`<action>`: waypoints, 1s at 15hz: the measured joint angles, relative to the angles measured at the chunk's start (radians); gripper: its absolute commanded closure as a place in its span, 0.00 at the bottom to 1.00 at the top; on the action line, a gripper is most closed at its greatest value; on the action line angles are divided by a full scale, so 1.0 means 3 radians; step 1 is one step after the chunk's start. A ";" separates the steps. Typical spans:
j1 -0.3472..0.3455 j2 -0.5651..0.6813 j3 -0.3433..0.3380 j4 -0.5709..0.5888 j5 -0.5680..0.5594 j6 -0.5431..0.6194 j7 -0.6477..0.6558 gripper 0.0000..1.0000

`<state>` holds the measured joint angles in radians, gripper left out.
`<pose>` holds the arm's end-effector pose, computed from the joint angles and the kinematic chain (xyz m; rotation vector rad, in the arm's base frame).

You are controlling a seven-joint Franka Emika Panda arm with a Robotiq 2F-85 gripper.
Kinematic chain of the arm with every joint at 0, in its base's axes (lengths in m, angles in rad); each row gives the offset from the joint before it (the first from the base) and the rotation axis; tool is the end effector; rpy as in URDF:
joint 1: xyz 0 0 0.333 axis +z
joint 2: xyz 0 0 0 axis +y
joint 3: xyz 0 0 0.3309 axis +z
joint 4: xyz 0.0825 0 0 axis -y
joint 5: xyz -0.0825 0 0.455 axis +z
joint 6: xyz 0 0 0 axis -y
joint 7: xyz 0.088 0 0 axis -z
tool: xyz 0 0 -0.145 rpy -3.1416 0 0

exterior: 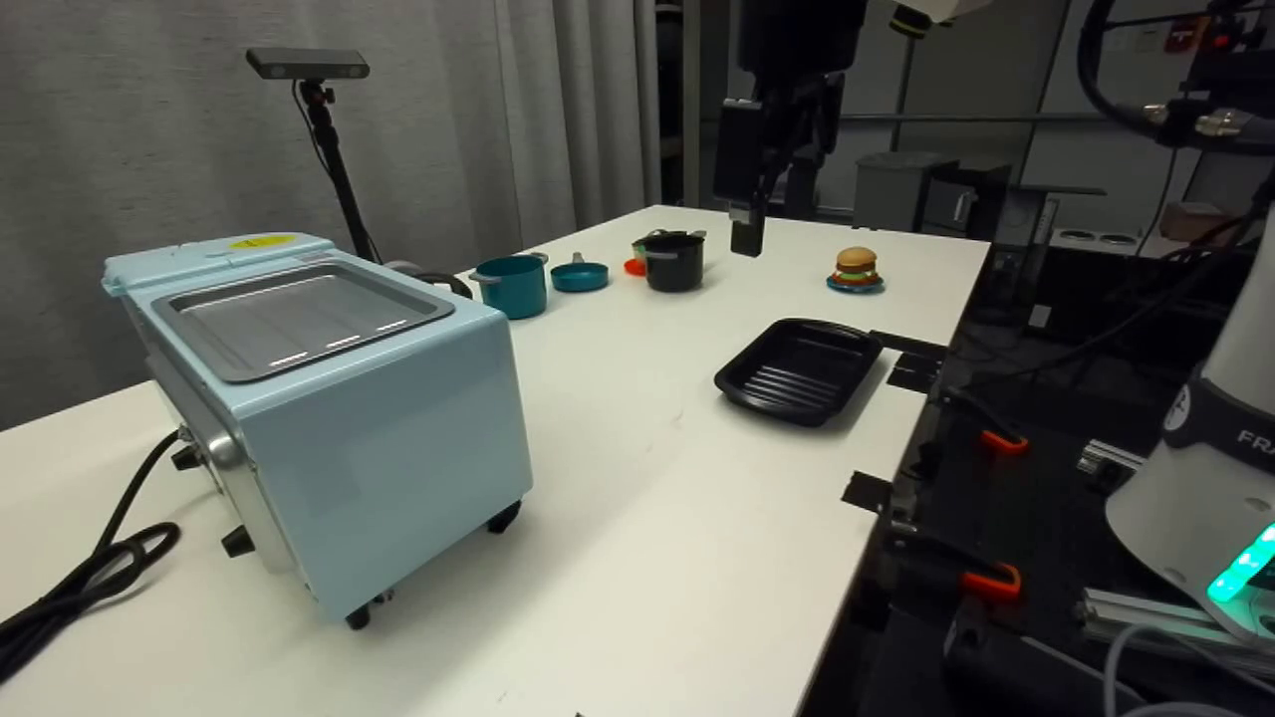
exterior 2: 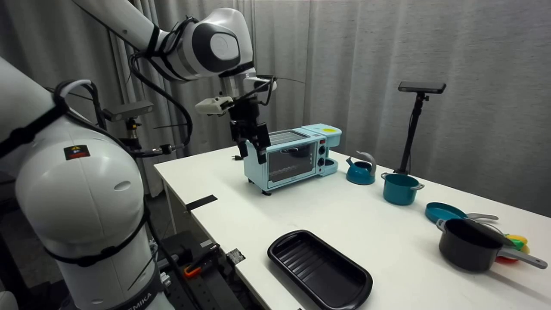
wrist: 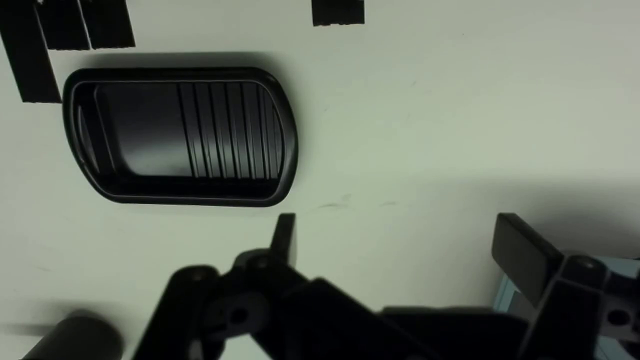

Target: Pick up the lid of the small black pot

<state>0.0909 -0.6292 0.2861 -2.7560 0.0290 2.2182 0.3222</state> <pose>0.3813 0.1304 0.3344 3.0242 -0.0128 0.1737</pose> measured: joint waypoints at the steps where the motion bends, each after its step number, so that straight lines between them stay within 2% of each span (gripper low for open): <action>1: 0.0000 0.0000 0.0000 0.0000 0.0000 0.0000 0.0000 0.00; 15: -0.0003 0.0036 -0.0032 0.0009 -0.0018 0.0000 0.0000 0.00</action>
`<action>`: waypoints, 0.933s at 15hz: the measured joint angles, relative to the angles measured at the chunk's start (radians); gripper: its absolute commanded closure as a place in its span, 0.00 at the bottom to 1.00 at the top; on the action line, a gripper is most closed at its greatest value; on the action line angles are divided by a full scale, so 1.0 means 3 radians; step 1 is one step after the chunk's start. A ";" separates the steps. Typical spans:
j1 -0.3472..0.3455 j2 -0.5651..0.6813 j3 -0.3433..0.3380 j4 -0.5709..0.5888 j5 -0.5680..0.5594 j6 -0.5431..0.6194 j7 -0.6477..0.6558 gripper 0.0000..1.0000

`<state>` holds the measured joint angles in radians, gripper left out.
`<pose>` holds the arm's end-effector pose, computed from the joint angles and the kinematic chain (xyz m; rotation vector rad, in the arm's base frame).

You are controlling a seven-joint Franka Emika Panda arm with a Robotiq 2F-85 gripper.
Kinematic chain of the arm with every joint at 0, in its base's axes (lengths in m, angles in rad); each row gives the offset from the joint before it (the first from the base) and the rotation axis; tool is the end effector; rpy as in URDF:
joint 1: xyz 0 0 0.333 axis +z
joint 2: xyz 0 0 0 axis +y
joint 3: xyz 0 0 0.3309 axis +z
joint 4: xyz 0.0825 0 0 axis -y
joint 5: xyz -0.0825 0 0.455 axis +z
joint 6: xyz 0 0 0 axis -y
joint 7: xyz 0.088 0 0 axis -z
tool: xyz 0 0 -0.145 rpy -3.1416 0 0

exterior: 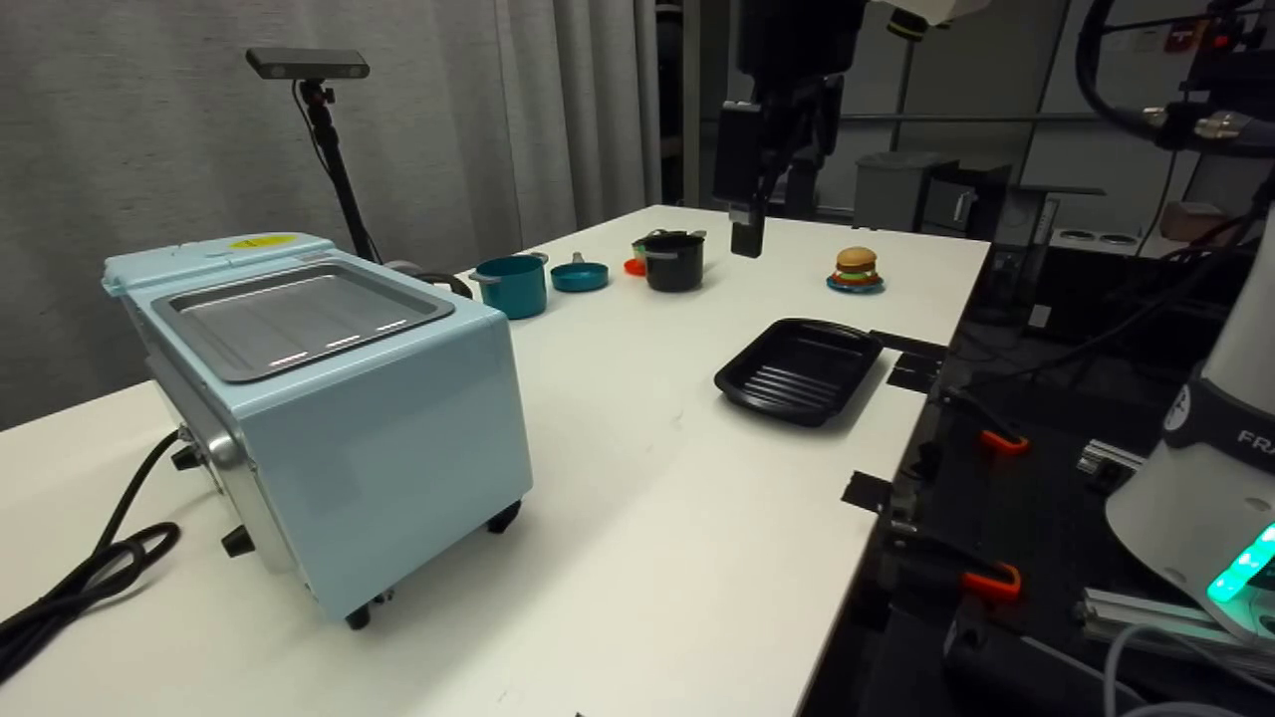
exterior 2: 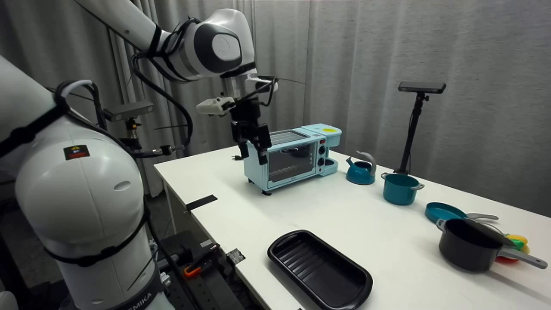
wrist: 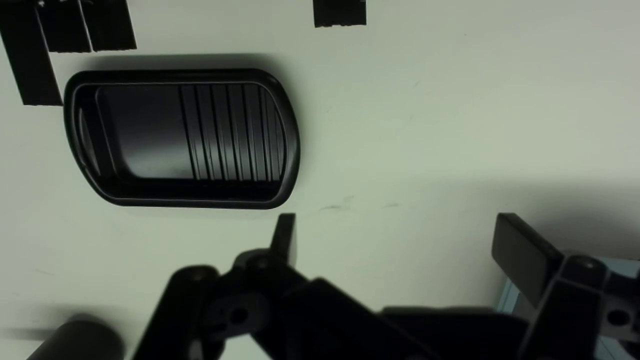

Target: Pick up the lid of the small black pot

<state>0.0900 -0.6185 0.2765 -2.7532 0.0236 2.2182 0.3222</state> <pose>0.3833 0.1273 0.3323 3.0255 -0.0203 0.1618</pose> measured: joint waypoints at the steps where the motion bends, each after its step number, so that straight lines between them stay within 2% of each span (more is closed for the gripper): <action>1: -0.0009 0.0025 -0.0018 0.0009 -0.0011 0.0003 0.0000 0.00; 7: -0.0144 0.0382 -0.0213 0.0221 -0.0121 0.0048 -0.0023 0.00; 14: -0.0339 0.1145 -0.0521 0.0784 -0.0219 0.0104 -0.0146 0.00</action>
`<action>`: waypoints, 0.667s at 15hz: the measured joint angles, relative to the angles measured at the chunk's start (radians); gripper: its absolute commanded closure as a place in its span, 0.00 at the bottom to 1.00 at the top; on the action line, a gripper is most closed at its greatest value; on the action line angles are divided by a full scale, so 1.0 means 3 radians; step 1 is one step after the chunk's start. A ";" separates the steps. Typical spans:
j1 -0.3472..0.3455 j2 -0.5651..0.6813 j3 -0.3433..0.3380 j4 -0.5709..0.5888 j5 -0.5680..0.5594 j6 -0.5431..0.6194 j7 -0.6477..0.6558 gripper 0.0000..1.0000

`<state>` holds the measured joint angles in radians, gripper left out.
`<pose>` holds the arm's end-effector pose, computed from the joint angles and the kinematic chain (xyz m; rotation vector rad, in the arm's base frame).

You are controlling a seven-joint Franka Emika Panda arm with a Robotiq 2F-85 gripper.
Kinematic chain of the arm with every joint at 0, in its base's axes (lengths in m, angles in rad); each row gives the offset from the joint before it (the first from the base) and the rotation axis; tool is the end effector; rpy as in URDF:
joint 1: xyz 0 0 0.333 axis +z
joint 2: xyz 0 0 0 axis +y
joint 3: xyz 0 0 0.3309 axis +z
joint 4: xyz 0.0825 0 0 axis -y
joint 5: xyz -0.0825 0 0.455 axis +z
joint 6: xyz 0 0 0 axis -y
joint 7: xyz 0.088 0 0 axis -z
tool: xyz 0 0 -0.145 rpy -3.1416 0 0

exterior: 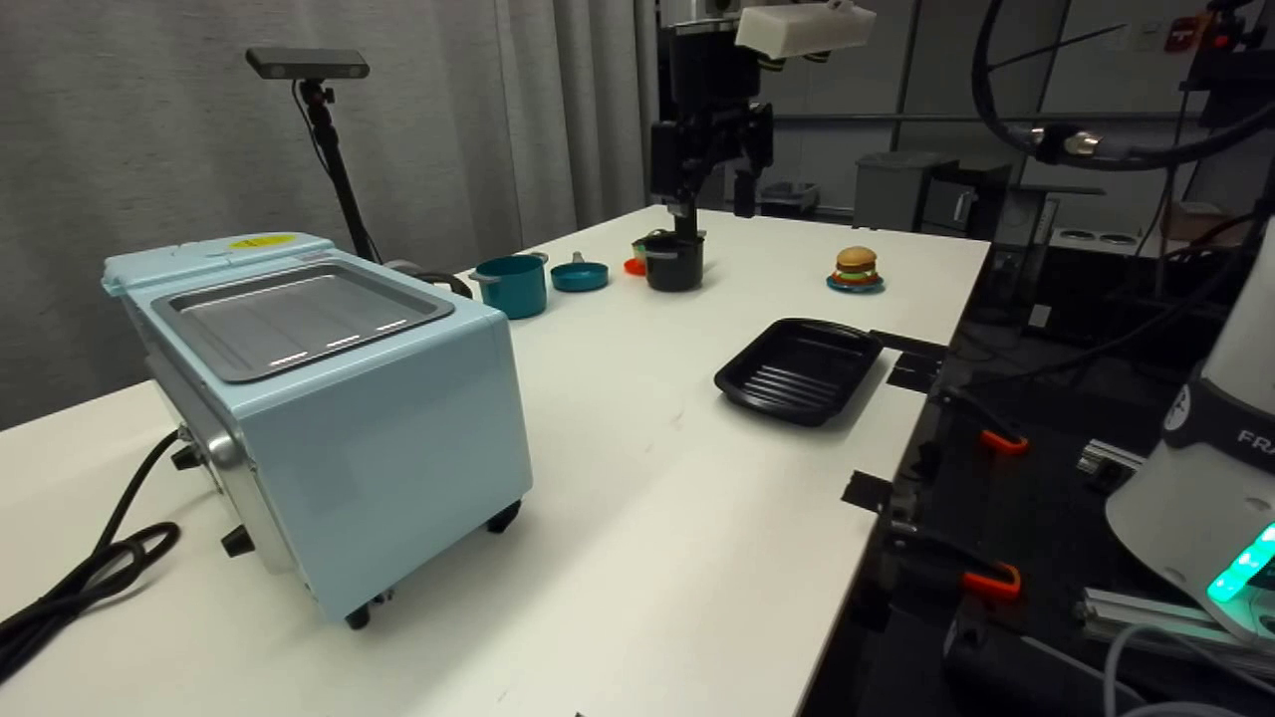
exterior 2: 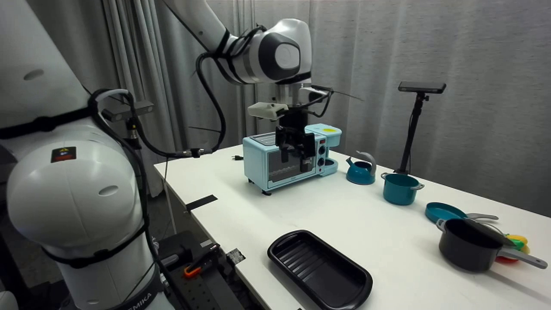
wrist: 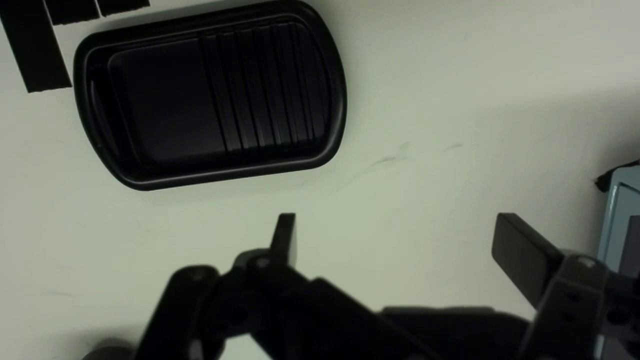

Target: Pick up the lid of the small black pot

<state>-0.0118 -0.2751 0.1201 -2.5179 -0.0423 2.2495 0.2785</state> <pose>0.4836 0.0472 0.3100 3.0695 -0.2277 0.0258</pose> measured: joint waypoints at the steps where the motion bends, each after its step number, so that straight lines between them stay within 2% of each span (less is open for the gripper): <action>1: -0.0021 0.0121 -0.0057 0.0106 -0.0001 -0.0001 -0.0039 0.00; 10: -0.0146 0.1166 -0.0527 0.1264 -0.0001 -0.0185 -0.0468 0.00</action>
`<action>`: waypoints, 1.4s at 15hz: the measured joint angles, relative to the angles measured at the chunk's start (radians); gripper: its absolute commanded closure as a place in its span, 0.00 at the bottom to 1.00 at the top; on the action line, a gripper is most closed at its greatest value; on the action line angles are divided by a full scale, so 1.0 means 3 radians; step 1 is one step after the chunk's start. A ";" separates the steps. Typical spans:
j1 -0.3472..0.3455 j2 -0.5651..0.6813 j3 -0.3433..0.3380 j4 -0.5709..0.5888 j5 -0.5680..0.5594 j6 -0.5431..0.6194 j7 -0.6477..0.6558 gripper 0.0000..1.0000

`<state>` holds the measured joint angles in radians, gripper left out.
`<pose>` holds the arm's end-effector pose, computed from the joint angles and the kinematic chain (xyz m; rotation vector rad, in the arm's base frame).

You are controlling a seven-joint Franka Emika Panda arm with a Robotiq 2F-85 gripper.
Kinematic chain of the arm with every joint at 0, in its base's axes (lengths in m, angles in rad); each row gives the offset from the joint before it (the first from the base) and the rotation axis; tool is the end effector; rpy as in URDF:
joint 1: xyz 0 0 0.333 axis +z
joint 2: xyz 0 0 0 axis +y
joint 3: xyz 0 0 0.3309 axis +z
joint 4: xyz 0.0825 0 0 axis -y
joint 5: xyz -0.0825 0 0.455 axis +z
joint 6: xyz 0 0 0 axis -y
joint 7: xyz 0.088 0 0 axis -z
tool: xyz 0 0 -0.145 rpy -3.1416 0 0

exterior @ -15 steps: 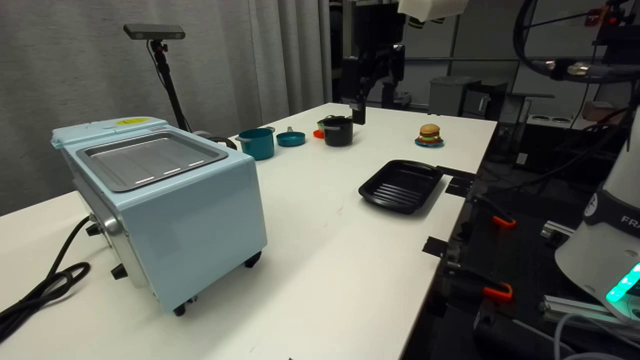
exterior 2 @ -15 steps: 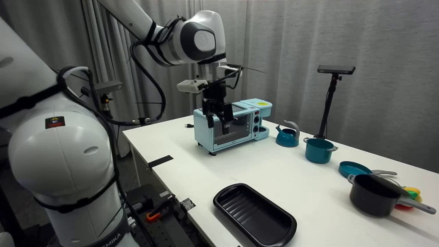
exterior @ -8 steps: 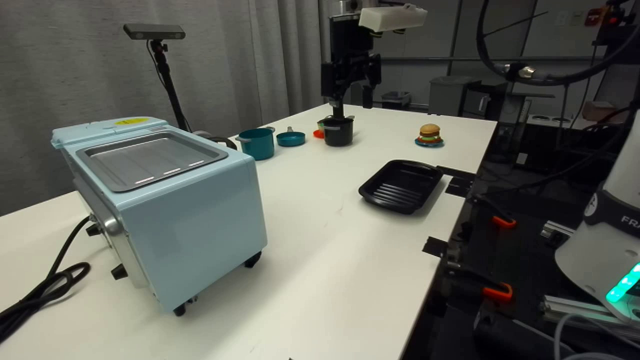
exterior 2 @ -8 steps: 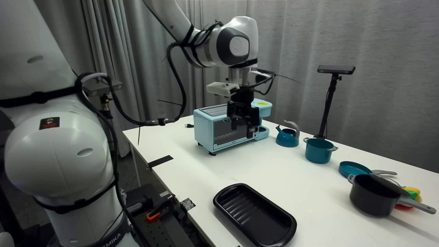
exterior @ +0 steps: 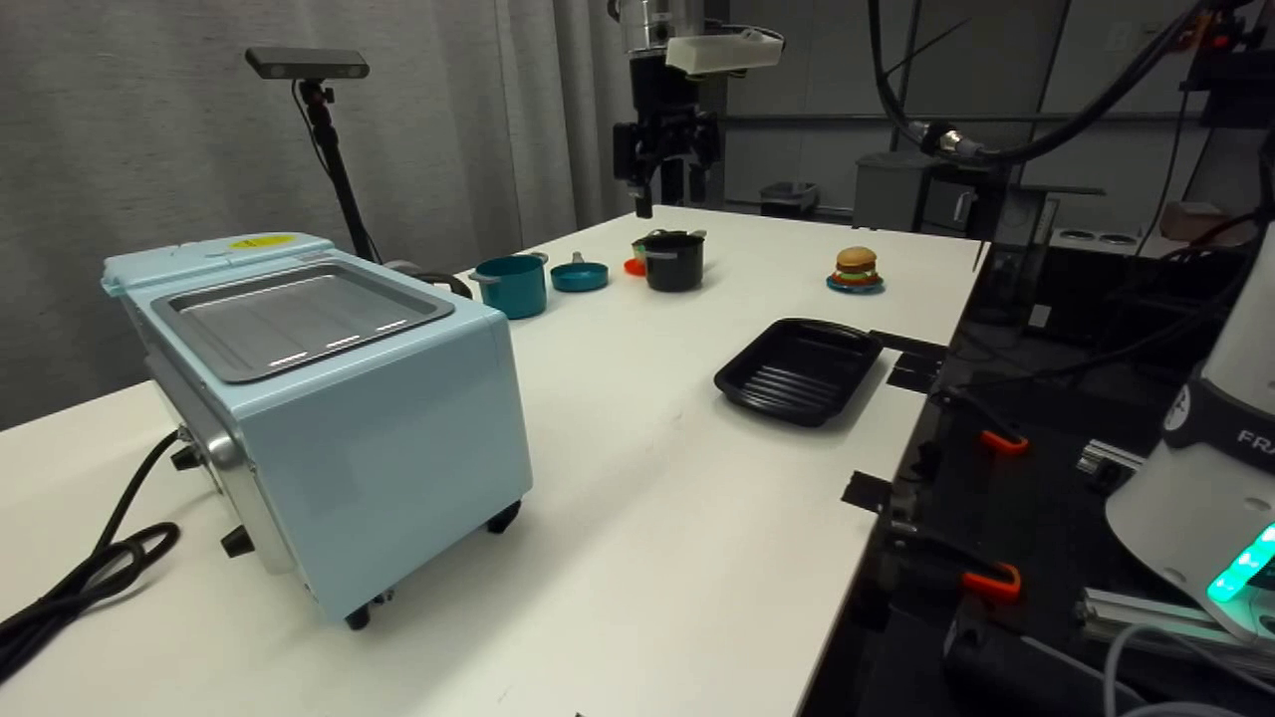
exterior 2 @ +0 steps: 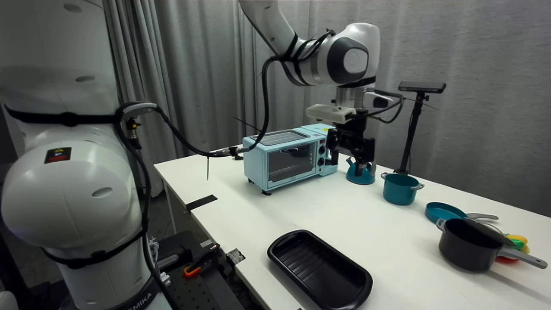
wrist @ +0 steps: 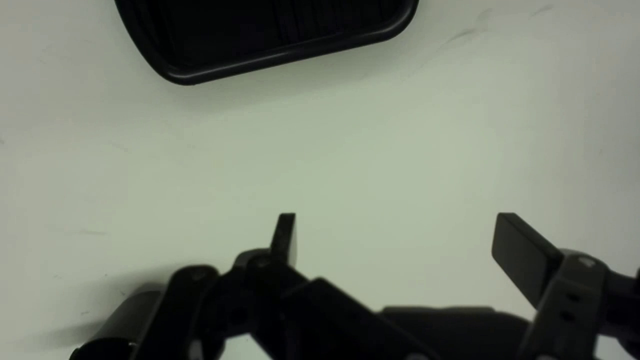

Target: Pick up the lid of the small black pot

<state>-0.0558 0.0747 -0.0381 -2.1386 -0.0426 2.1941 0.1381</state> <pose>0.6030 -0.0596 0.3037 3.0873 -0.3202 -0.0285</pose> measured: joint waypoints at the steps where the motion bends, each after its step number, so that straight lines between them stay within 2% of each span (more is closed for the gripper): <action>1: -0.0018 0.0100 -0.0041 0.0146 0.0000 -0.0055 -0.0057 0.00; 6: -0.0164 0.0652 -0.0206 0.0950 0.0000 -0.0340 -0.0338 0.00; 9: -0.0247 0.1030 -0.0257 0.1407 0.0002 -0.0436 -0.0357 0.00; 15: 0.0080 0.1318 -0.0133 0.1425 0.0041 -0.0228 0.0439 0.00; 21: 0.0104 0.1338 -0.0154 0.1426 0.0037 -0.0226 0.0464 0.00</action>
<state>-0.0247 0.4760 -0.0842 -1.7110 -0.0316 2.1264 0.2774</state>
